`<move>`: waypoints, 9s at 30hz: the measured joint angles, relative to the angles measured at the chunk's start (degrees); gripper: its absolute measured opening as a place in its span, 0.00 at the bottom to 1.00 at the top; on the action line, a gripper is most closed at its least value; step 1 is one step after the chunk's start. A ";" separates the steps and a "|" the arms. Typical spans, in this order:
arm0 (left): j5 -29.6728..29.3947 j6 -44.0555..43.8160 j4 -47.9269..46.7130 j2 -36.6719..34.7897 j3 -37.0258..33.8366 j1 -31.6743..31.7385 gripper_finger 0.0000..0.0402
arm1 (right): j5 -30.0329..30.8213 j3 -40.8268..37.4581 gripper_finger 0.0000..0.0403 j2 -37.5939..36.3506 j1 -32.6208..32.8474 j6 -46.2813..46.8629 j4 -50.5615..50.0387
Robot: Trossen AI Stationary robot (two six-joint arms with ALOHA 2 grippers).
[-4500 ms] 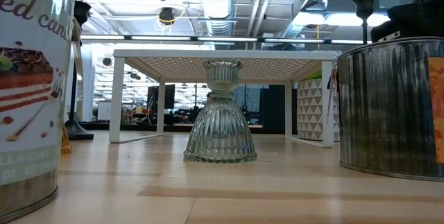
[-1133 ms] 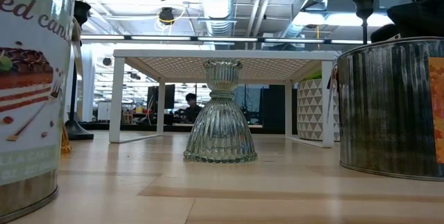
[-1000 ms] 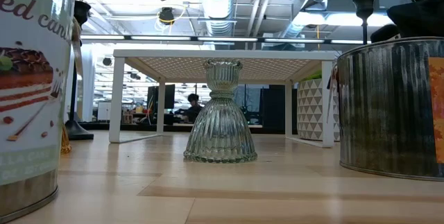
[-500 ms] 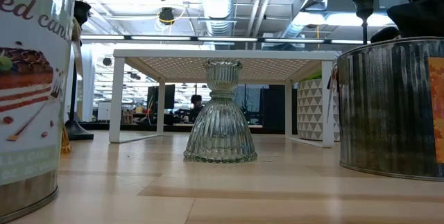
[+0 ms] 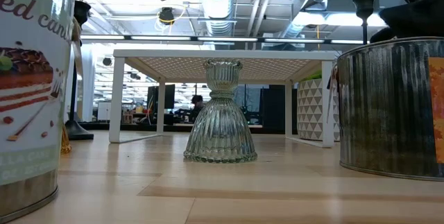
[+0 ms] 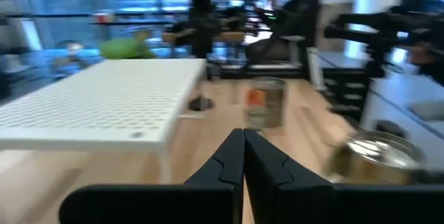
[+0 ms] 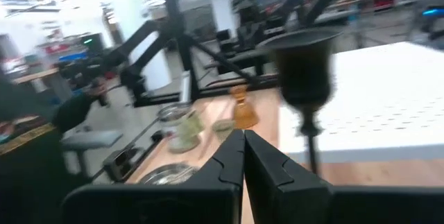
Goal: Pick & Place candle stick holders
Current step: Put the right black candle holder on the shelf, then put the black candle holder on the shelf
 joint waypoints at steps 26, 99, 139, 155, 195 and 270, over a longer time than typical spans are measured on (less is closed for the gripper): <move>-0.20 -0.02 0.07 0.04 -0.02 0.04 0.01 | 13.52 5.22 0.00 4.93 4.69 10.18 -18.51; -0.19 0.00 0.07 0.04 -0.04 0.04 0.02 | 19.07 4.92 0.02 26.11 4.19 1.84 7.83; -0.19 0.00 0.07 0.04 -0.04 0.04 0.02 | 23.66 48.48 0.00 45.21 0.12 -9.92 -17.99; -0.19 0.02 0.08 0.04 -0.04 0.04 0.02 | 1.45 54.82 0.00 57.14 -13.88 -15.39 -7.99; -0.21 4.57 0.09 0.04 -0.04 0.04 0.02 | -9.26 54.82 0.00 66.37 -39.07 -10.69 -9.10; 3.05 3.82 9.95 0.04 0.01 0.20 0.02 | -10.39 42.91 0.18 41.79 -11.91 -1.19 -25.86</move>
